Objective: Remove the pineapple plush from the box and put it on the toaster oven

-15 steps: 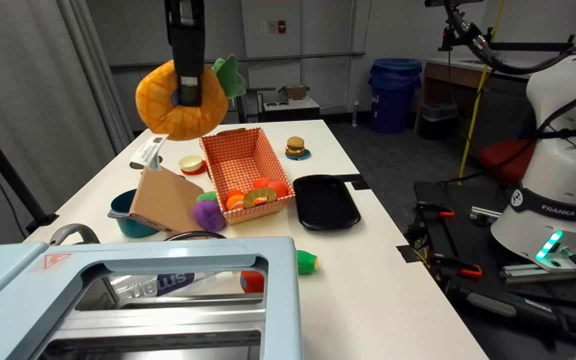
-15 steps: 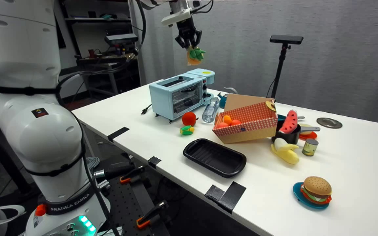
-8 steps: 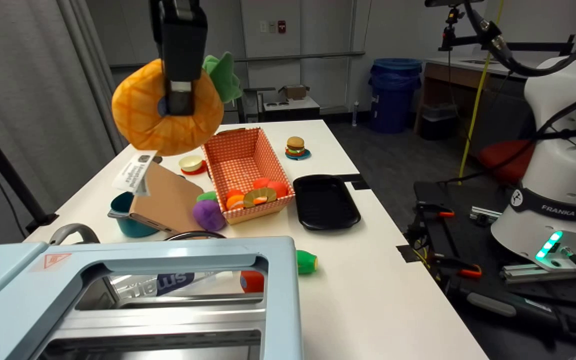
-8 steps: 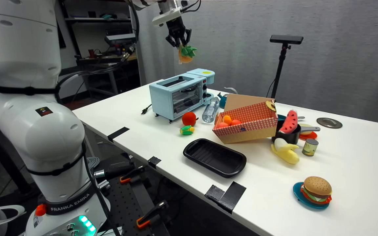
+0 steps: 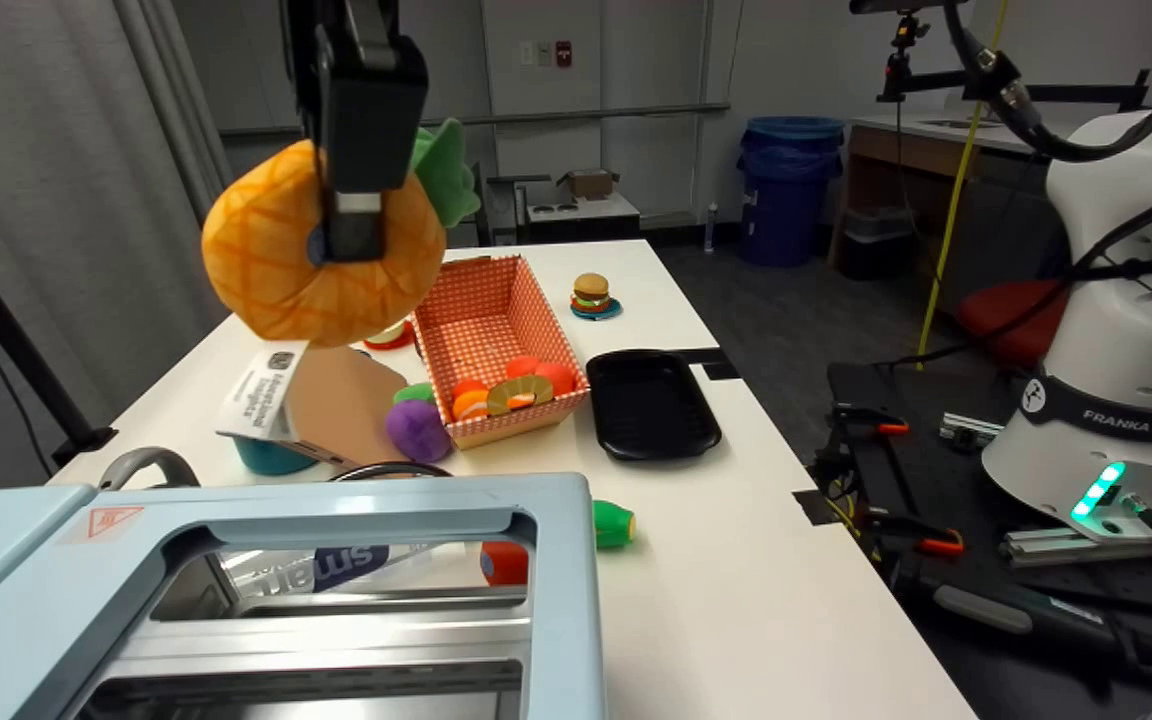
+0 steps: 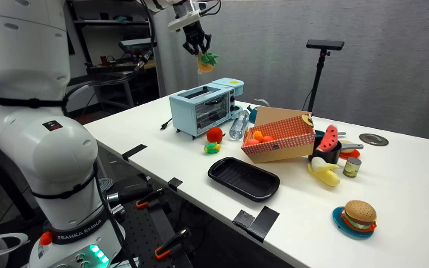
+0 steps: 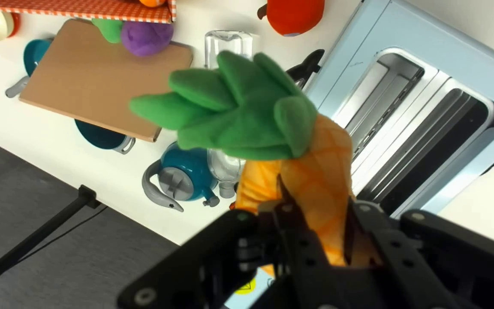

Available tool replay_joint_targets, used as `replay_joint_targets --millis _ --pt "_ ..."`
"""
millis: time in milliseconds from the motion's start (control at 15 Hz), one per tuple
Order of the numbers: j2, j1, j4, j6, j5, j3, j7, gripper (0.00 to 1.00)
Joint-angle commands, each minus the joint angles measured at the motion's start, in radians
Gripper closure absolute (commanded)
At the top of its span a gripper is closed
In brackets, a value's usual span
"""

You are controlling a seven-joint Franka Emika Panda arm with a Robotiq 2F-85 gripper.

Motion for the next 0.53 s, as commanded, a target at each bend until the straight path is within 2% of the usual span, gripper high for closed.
replay_joint_targets --millis 0,467 --pt "0.011 0.032 0.03 -0.034 -0.046 0.009 -0.005 0.95" --pt "0.014 0.093 0.036 -0.052 -0.091 0.038 0.012 0.95"
